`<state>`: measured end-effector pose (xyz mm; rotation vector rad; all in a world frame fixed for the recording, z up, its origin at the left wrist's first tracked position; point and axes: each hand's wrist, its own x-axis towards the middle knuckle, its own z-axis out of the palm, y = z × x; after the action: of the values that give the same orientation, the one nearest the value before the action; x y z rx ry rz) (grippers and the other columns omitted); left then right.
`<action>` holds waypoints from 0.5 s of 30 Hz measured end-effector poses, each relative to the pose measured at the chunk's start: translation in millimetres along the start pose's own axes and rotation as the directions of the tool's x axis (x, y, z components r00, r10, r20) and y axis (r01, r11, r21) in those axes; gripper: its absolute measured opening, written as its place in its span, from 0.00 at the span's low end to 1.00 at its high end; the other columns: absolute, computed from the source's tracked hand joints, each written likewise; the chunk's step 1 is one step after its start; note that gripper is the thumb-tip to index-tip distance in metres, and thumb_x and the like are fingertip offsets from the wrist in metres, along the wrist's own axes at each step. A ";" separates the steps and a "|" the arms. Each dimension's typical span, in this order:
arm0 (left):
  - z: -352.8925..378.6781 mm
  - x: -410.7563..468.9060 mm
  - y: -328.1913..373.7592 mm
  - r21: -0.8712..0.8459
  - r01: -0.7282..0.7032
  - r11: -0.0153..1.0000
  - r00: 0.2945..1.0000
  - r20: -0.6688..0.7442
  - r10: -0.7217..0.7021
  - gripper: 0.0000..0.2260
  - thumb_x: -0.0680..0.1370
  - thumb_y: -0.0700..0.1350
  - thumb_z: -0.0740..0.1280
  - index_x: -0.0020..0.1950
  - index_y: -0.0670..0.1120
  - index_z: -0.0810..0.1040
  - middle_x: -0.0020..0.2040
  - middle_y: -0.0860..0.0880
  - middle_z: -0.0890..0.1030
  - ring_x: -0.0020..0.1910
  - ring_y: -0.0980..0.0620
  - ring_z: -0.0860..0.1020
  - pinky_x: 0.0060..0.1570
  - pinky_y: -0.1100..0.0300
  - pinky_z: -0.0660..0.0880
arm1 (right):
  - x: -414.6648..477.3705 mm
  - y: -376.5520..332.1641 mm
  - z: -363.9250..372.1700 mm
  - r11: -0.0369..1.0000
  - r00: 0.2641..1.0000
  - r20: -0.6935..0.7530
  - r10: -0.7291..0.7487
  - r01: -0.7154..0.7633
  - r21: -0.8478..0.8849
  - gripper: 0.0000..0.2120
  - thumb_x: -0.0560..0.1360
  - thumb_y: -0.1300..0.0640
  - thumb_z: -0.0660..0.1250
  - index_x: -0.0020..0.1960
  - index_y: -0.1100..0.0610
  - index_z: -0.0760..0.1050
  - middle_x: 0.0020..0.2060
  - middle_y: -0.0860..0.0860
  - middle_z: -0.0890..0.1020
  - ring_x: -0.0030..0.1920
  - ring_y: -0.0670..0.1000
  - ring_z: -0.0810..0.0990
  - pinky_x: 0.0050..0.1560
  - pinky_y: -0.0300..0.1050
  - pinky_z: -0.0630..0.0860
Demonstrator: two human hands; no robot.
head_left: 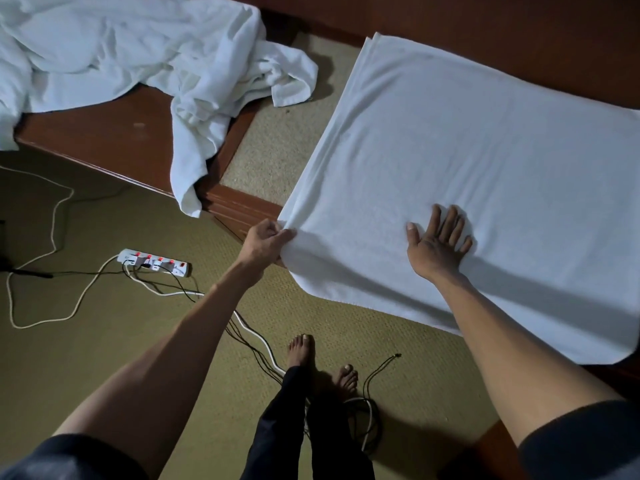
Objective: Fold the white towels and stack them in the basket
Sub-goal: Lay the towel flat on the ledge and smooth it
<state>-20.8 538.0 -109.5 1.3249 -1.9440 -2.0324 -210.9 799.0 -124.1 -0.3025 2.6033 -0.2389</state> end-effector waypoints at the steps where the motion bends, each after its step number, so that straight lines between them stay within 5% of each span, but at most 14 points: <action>1: -6.5 -0.2 -0.2 -0.015 0.013 1.000 1.000 0.001 -0.013 0.13 0.76 0.42 0.76 0.45 0.44 0.70 0.41 0.47 0.78 0.34 0.56 0.81 0.33 0.57 0.80 | 0.5 0.3 0.2 1.000 1.000 -0.001 0.001 -0.001 0.001 0.33 0.84 0.37 0.42 0.83 0.51 0.38 0.81 0.54 0.34 0.80 0.54 0.32 0.78 0.63 0.36; 9: -24.1 -1.8 -15.0 0.177 -0.011 0.984 1.000 -0.017 0.015 0.14 0.74 0.42 0.79 0.51 0.37 0.77 0.40 0.45 0.81 0.29 0.62 0.77 0.28 0.68 0.72 | 1.0 1.4 1.8 1.000 1.000 0.005 0.010 -0.010 0.000 0.33 0.84 0.37 0.41 0.83 0.51 0.36 0.80 0.54 0.33 0.80 0.54 0.31 0.77 0.62 0.34; 12: -22.3 -0.9 -23.5 0.254 0.055 0.966 0.998 0.000 -0.057 0.19 0.69 0.42 0.82 0.53 0.39 0.77 0.43 0.45 0.83 0.36 0.55 0.79 0.31 0.64 0.75 | 1.4 1.4 2.2 1.000 1.000 0.004 0.005 -0.005 -0.011 0.33 0.84 0.37 0.41 0.82 0.51 0.36 0.80 0.54 0.33 0.80 0.54 0.31 0.77 0.62 0.34; 15: -26.9 4.8 -37.3 0.438 0.081 0.895 0.991 -0.128 -0.028 0.14 0.71 0.44 0.81 0.49 0.45 0.79 0.45 0.47 0.85 0.42 0.48 0.81 0.37 0.56 0.74 | 2.0 0.6 2.7 1.000 1.000 -0.007 -0.006 0.006 -0.003 0.33 0.84 0.38 0.42 0.83 0.52 0.36 0.80 0.55 0.33 0.80 0.54 0.31 0.77 0.62 0.34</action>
<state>10.8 521.9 -139.1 1.5511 -2.4312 -1.5329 -211.3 798.8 -127.5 -0.3106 2.6105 -0.2385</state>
